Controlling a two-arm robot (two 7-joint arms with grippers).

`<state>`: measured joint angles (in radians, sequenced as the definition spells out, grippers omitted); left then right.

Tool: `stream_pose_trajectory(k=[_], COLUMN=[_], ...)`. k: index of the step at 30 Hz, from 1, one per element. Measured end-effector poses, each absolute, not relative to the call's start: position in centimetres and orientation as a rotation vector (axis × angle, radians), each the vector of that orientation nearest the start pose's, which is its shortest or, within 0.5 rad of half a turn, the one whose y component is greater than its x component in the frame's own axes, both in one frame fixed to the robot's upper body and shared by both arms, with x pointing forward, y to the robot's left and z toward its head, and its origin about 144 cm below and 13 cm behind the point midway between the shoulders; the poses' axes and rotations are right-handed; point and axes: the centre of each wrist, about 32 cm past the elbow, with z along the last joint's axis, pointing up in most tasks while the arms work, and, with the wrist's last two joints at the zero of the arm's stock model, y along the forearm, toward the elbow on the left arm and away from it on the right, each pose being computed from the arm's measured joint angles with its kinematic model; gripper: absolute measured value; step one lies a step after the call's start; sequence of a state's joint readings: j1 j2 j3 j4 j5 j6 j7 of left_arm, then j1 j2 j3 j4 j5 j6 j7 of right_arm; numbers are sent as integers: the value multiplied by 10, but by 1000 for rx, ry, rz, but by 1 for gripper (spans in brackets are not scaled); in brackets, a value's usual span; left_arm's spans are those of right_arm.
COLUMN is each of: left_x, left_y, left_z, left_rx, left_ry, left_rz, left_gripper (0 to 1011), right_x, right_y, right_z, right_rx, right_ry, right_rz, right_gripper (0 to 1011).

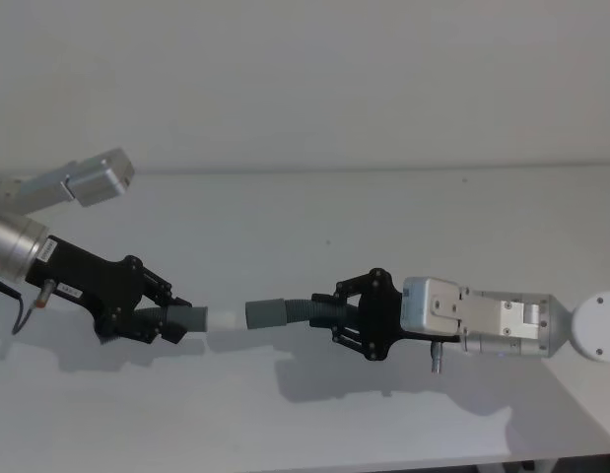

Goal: Use both hands to pick up one end of the pipe from the table, align the ends, and insert them.

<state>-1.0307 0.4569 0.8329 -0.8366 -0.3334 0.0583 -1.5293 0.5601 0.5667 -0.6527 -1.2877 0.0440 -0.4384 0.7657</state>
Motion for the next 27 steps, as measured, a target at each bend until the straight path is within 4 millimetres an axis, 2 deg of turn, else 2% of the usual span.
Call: stream_pose_trajectory(k=[27], left_x=[674], left_y=[293], left_z=[1304], left_rx=[577], left_ry=[-7], left_rz=[-138], left_gripper=[351], right_x=[562], right_y=[-268], right_z=[1213], right_rx=[-363], right_ry=[-670], right_rz=[-255], right_gripper=[225])
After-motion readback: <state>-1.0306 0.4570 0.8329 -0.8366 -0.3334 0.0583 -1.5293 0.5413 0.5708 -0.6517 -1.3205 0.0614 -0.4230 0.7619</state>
